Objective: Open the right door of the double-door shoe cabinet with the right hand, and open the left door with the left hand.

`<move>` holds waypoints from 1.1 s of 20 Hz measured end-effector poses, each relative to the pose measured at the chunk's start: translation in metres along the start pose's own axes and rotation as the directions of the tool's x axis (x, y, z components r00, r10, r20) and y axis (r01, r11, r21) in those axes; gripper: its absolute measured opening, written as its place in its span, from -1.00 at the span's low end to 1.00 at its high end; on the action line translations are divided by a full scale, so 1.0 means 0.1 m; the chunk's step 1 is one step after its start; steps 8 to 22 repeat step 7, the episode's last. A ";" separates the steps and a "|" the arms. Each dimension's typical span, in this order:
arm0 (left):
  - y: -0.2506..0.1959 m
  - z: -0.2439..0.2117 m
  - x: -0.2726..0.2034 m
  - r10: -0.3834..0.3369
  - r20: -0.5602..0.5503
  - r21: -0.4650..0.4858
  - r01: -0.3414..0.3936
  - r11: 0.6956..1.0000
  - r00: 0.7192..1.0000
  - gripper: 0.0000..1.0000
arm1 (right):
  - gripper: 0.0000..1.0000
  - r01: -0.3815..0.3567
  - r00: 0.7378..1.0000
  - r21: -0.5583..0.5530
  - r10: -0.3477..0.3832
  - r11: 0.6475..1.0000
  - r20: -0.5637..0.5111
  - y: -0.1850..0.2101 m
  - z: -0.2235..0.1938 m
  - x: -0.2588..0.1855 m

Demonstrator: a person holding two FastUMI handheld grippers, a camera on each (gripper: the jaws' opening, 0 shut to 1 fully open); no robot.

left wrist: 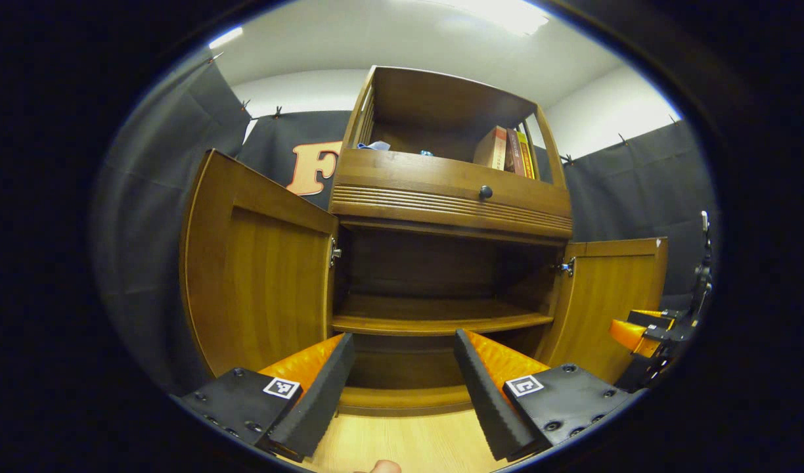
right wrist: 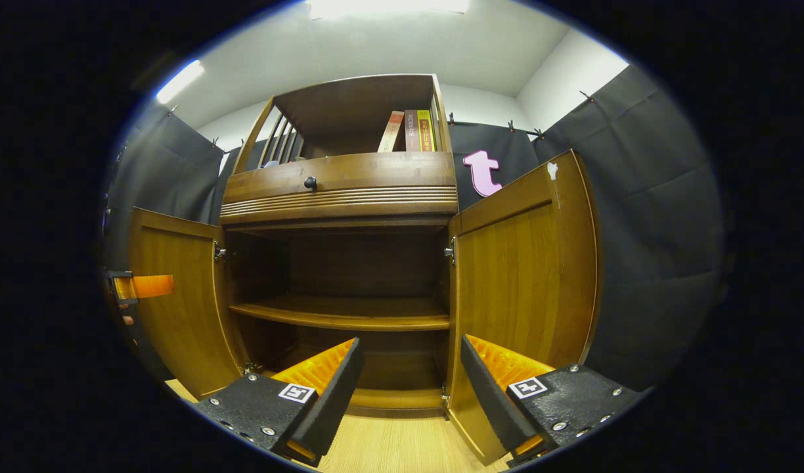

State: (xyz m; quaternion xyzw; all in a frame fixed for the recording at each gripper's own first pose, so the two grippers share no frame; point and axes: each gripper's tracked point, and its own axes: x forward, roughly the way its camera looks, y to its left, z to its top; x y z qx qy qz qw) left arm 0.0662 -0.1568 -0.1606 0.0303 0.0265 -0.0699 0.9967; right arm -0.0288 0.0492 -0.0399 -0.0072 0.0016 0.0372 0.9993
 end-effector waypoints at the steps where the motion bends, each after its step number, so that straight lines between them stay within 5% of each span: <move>1: 0.07 0.02 -0.01 0.017 0.006 0.004 -0.018 1.000 1.000 0.93 | 0.83 -0.002 1.000 0.000 0.002 1.000 0.002 0.00 0.01 -0.01; 4: 0.20 0.11 -0.01 0.062 0.038 0.020 -0.063 0.998 0.997 0.94 | 0.83 -0.003 1.000 0.004 0.003 1.000 0.006 0.02 0.08 0.01; 22: 0.22 0.16 -0.02 0.060 0.062 0.051 -0.063 0.997 0.996 0.94 | 0.83 0.005 1.000 0.005 -0.005 1.000 0.021 -0.01 0.15 0.02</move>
